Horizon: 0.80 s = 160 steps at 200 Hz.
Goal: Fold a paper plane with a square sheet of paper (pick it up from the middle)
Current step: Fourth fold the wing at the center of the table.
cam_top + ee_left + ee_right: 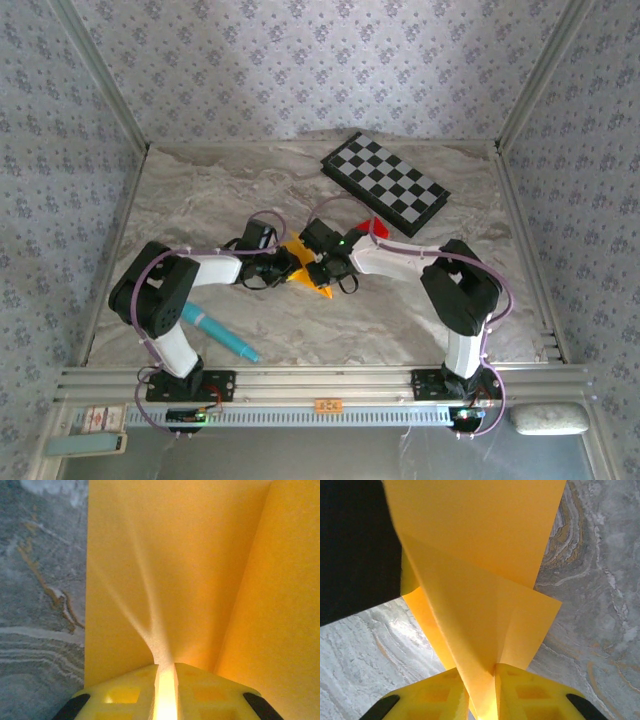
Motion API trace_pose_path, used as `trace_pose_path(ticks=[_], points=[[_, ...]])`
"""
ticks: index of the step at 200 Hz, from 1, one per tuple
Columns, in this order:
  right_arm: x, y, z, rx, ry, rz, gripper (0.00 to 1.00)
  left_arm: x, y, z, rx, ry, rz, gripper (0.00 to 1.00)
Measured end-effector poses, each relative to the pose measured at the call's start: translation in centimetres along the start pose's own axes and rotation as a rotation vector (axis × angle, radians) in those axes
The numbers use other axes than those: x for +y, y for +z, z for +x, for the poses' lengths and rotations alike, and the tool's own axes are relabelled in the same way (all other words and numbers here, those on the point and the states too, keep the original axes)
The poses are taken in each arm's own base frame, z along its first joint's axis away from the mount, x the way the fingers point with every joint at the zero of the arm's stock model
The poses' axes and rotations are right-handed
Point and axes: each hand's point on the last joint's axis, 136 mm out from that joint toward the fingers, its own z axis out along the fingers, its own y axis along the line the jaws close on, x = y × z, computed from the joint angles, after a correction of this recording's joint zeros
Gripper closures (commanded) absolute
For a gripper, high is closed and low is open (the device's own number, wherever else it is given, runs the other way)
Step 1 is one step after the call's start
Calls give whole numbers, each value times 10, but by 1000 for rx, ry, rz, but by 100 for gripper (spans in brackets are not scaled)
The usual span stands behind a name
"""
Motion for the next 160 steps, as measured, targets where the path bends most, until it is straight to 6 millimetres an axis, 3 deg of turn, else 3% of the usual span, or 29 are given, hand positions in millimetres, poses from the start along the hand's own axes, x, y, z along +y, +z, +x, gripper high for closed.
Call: trace_pose_path(ticks=[29,68,160], points=[[-1,6,3,16,-1,6,78,0,0,0,0,0,0,84],[-1,7,4,18,-1,6,88,0,0,0,1,0,0,84],[6,8,2,36,12,-111,92,0,0,0,0,0,-1,84]])
